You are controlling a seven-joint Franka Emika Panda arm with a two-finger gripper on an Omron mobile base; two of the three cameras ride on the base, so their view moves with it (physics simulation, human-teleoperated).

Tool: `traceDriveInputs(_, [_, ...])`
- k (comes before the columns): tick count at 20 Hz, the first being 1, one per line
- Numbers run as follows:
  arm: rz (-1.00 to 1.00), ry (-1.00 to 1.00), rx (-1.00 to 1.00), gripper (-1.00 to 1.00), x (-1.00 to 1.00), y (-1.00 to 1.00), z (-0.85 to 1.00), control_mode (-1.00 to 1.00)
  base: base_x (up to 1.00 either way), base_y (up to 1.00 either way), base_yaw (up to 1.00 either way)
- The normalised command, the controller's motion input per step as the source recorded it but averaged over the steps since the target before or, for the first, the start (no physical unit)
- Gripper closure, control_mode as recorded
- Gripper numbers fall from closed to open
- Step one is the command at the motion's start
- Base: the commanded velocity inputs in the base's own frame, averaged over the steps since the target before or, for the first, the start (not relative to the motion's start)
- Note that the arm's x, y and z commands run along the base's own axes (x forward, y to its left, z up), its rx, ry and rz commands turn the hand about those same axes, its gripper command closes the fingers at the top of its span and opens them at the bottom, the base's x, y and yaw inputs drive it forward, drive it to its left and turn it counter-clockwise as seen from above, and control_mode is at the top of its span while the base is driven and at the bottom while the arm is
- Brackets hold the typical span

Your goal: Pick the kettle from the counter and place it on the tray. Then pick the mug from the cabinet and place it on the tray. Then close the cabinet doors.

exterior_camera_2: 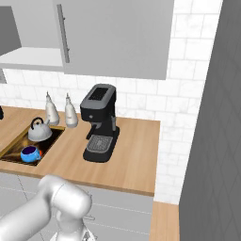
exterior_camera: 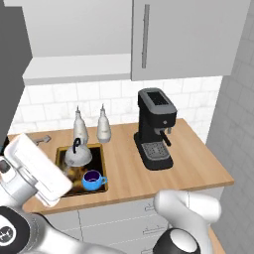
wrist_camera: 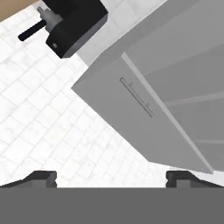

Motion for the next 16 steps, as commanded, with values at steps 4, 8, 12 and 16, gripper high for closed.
traceDriveInputs(4, [-0.07,-0.12,-0.10,-1.00,-0.29,0.23,0.00,-1.00,0.00,0.00,0.00])
traceDriveInputs(8, [0.00,-0.16,-0.06,-1.00,-0.30,0.15,0.00,-1.00,0.00,0.00,0.00])
traceDriveInputs(12, [0.00,-0.09,-0.03,-1.00,-0.07,0.38,0.01,-1.00,0.00,0.00,0.00])
traceDriveInputs(16, [0.00,-0.06,-0.01,-1.00,0.00,0.27,-0.01,-1.00,0.00,0.00,0.00])
